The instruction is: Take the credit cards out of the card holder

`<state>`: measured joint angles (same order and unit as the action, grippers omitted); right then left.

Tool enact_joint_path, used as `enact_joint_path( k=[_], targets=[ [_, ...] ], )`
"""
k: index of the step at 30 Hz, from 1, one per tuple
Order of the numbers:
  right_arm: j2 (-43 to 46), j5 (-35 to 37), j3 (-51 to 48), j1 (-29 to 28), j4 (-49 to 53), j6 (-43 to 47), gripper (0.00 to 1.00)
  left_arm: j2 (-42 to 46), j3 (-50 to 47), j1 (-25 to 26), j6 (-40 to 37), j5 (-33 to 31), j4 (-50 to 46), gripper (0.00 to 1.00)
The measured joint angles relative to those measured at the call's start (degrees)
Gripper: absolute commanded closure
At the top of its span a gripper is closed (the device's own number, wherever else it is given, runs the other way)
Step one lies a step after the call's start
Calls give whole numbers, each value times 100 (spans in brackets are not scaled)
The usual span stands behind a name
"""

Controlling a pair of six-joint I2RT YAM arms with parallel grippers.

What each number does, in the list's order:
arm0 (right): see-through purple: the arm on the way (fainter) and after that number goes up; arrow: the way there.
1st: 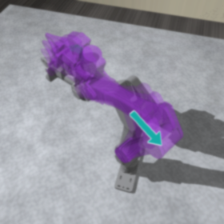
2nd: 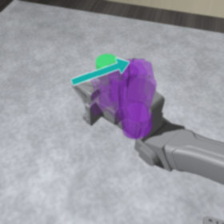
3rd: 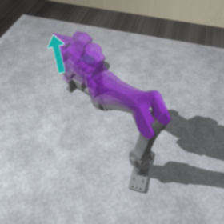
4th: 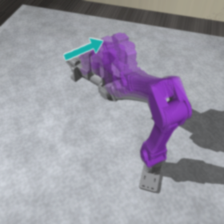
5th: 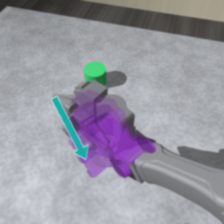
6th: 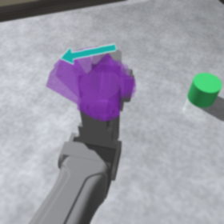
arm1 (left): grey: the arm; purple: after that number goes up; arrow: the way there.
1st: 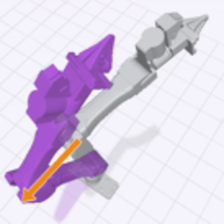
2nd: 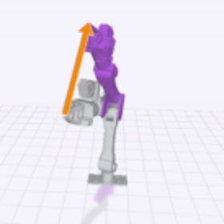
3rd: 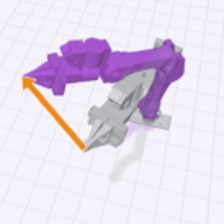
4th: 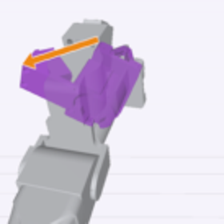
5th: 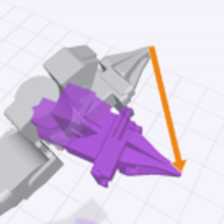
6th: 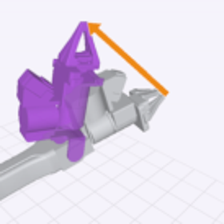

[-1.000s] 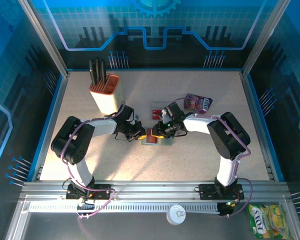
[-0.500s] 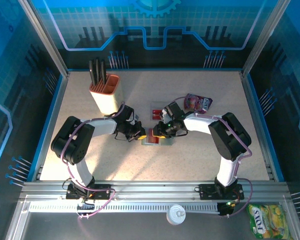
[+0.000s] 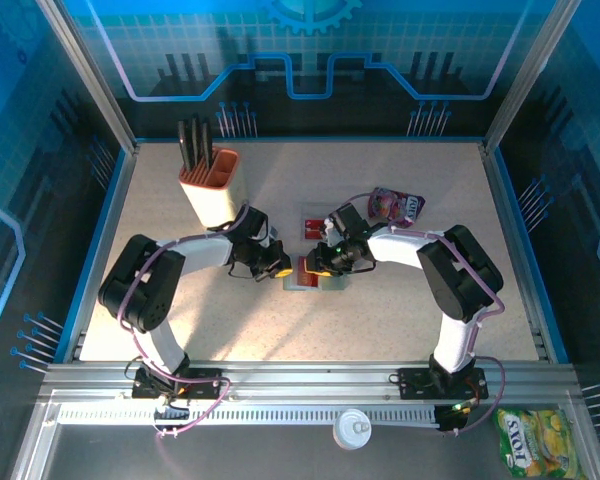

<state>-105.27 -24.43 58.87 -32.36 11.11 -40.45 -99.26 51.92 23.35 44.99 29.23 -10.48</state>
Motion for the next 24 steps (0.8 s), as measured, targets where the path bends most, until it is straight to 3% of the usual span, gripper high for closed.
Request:
enact_joint_path(
  k=[24],
  targets=[
    [433,22,-190,109,0,-2,63,-396,463,232,-109,11,-214,100]
  ],
)
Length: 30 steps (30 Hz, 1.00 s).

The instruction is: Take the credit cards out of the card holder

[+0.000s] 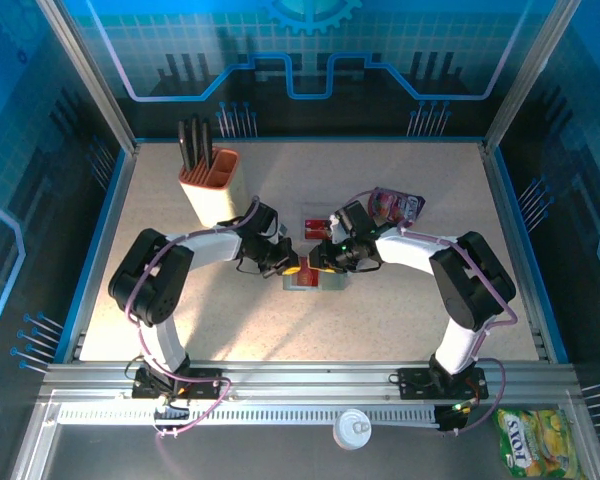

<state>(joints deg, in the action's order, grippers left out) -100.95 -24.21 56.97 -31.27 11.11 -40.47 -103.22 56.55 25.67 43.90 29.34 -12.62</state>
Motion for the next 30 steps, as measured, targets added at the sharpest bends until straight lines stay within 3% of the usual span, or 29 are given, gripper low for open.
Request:
enact_joint_path(
  k=[30],
  targets=[
    [-420,-205,-28,20,-216,-92,64,-142,42,0,-232,-63,-234,100]
  ],
)
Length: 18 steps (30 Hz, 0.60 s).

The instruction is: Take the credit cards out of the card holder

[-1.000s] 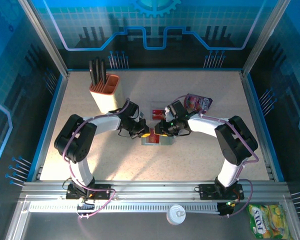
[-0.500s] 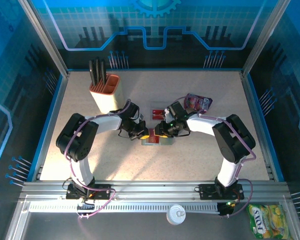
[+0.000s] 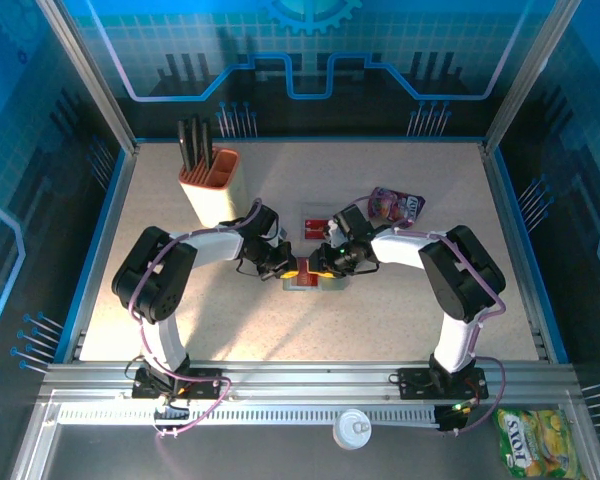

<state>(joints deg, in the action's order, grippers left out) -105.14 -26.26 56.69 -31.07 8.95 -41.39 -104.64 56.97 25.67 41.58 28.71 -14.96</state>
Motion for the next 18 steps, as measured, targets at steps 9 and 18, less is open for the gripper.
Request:
enact_joint_path(
  k=[9,18],
  targets=[
    [2,-125,-133,7,-260,-136,69,0,0,0,0,-2,-4,100],
    [13,-144,-201,46,-350,-214,78,0,0,0,0,0,-4,100]
  ],
)
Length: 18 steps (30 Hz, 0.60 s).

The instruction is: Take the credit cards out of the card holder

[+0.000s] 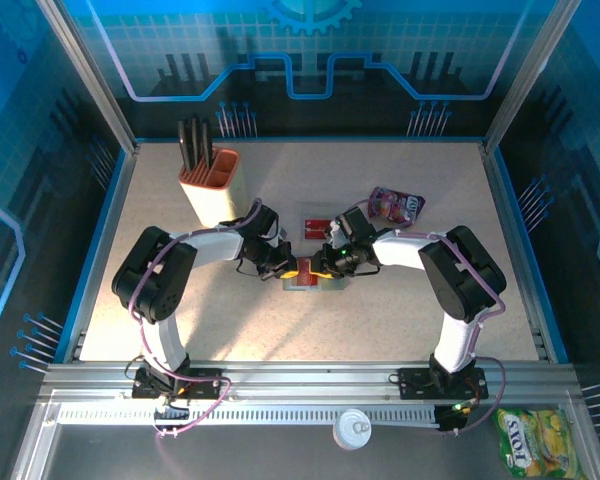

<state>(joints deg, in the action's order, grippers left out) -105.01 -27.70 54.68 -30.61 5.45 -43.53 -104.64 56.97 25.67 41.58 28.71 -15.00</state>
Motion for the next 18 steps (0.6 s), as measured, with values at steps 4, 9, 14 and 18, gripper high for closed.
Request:
enact_joint_path(
  k=[4,9,14,18],
  targets=[
    [0,0,0,9,0,-2,81,0,0,0,0,-2,-13,100],
    [20,-2,-35,20,-24,0,83,0,2,0,0,0,-20,100],
    [50,-22,-37,31,-37,0,86,0,11,0,0,-17,-37,100],
    [103,-22,-70,33,-48,0,87,0,15,0,0,-20,-39,100]
  ],
)
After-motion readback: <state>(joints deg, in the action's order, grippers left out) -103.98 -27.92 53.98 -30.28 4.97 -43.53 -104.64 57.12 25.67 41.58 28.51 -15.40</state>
